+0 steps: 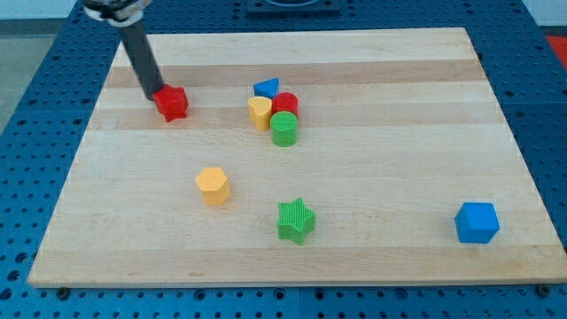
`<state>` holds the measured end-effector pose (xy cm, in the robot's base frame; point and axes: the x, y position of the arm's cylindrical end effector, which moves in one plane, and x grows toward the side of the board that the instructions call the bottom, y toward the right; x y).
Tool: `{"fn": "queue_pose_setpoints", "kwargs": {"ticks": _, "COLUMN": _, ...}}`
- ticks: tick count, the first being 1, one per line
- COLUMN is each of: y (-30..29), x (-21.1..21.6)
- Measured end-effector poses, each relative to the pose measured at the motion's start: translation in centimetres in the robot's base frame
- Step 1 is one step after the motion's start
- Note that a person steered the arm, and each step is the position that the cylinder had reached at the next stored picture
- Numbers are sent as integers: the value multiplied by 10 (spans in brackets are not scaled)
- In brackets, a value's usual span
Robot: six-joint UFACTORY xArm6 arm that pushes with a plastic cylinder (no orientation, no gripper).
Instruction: Push the red star into the yellow heart
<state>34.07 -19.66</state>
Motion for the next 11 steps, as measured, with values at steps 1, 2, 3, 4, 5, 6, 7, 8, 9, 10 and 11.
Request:
{"fn": "queue_pose_setpoints", "kwargs": {"ticks": 1, "y": -5, "x": 2}}
{"fn": "queue_pose_setpoints", "kwargs": {"ticks": 2, "y": -54, "x": 3}}
{"fn": "queue_pose_setpoints", "kwargs": {"ticks": 3, "y": -67, "x": 23}}
{"fn": "queue_pose_setpoints", "kwargs": {"ticks": 4, "y": -53, "x": 33}}
{"fn": "queue_pose_setpoints", "kwargs": {"ticks": 5, "y": 4, "x": 25}}
{"fn": "queue_pose_setpoints", "kwargs": {"ticks": 6, "y": 41, "x": 25}}
{"fn": "queue_pose_setpoints", "kwargs": {"ticks": 7, "y": 49, "x": 25}}
{"fn": "queue_pose_setpoints", "kwargs": {"ticks": 8, "y": 49, "x": 25}}
{"fn": "queue_pose_setpoints", "kwargs": {"ticks": 9, "y": 63, "x": 25}}
{"fn": "queue_pose_setpoints", "kwargs": {"ticks": 10, "y": 80, "x": 24}}
{"fn": "queue_pose_setpoints", "kwargs": {"ticks": 11, "y": 83, "x": 24}}
